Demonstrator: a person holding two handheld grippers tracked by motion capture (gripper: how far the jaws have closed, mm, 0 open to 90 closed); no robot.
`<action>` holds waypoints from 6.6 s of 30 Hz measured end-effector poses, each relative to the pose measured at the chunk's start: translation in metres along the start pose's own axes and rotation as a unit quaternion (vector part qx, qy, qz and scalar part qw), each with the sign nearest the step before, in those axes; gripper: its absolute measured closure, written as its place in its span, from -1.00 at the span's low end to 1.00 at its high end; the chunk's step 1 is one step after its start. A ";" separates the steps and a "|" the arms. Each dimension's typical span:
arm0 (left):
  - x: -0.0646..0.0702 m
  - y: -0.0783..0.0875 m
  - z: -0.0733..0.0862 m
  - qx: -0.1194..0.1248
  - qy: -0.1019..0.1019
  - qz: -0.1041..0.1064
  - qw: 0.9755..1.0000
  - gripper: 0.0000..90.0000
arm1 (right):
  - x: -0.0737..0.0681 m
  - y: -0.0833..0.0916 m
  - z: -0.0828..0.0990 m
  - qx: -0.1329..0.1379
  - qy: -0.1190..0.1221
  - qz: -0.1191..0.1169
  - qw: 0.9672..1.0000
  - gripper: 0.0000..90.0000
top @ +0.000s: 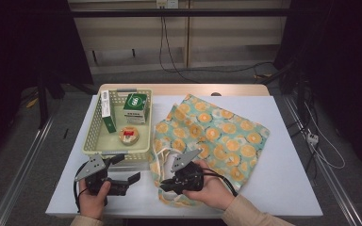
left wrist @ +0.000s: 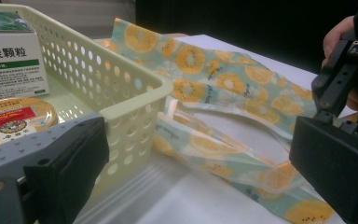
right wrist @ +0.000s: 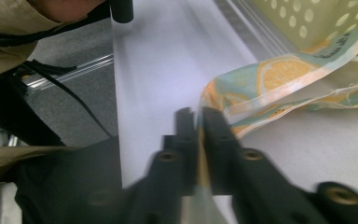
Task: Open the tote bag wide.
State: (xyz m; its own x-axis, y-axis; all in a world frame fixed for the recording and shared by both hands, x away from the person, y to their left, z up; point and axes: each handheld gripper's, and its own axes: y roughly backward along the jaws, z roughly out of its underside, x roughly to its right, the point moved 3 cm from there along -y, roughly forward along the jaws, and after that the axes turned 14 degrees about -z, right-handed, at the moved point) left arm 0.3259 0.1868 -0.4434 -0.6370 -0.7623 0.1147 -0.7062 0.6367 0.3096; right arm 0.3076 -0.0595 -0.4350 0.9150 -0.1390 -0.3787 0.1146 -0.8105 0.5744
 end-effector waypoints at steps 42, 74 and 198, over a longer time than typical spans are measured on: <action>0.001 -0.004 0.003 -0.009 0.001 0.002 1.000 -0.90 | 0.117 0.164 0.081 0.104 -0.153 0.296 0.937 0.29; 0.004 -0.005 0.002 -0.010 -0.003 0.009 1.000 -0.90 | 0.072 0.061 0.038 0.020 -0.061 0.151 0.986 1.00; 0.087 -0.145 0.002 -0.198 -0.079 0.035 0.976 1.00 | 0.099 0.106 0.037 0.052 -0.095 0.210 0.972 1.00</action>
State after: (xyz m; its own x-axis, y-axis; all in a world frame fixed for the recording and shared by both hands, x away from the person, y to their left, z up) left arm 0.3719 0.0283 -0.4801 -0.7410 -0.6714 0.0100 -0.5055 0.5676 0.6498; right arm 0.3960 -0.1800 -0.4388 0.7841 -0.5636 -0.2597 -0.3019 -0.7121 0.6338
